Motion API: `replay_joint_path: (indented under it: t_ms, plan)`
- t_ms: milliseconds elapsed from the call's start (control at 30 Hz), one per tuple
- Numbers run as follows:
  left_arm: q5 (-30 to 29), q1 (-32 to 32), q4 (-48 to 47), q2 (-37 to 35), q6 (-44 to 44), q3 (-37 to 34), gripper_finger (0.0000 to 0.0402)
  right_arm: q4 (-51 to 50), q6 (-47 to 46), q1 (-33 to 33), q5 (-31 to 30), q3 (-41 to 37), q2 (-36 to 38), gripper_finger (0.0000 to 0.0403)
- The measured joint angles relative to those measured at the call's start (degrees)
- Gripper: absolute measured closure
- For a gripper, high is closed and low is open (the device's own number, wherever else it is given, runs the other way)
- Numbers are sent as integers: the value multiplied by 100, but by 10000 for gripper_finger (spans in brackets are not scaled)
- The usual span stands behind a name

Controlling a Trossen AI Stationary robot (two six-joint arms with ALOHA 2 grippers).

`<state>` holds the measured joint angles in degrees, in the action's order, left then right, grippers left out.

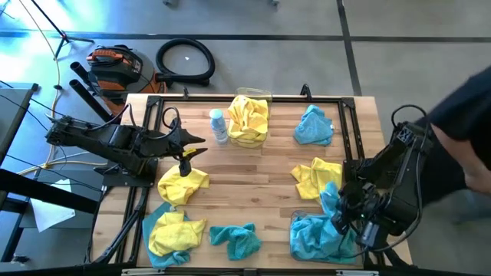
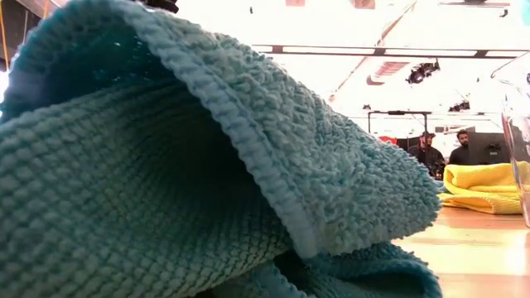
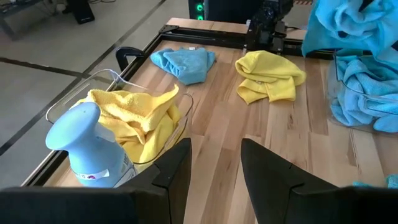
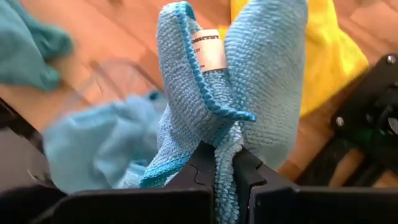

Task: Sort microfiber towel by color & place in baskets
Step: Put the blue towel into the bottom transparent bin

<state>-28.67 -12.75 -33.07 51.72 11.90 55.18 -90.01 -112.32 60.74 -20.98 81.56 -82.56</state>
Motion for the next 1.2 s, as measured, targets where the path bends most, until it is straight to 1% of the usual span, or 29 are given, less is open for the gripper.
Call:
replay_joint_path:
  t_ms: [200,433,533,733,900,967,1133,1200]
  plan:
    - [-2,0,-3,0,2,0,273,244,-181,485,505,0,-367,402]
    - [-2,-2,-3,0,2,0,273,1367,-606,918,648,2,-909,402]
    - [-10,-2,-5,0,0,0,273,1693,-568,949,680,2,-1192,402]
    - [-41,-2,-10,0,-2,0,273,1677,-275,903,963,4,-1729,402]
    - [-61,-2,-10,0,-2,0,273,1692,-467,799,1173,-13,-2100,402]
    - [-61,-2,-10,0,0,0,273,2003,-477,745,1237,-184,-2112,402]
    - [-61,-4,-8,0,1,0,273,3569,-475,670,1271,-1049,-2106,402]
    - [-61,-4,-10,0,2,0,273,3957,-588,674,1355,-1355,-2073,402]
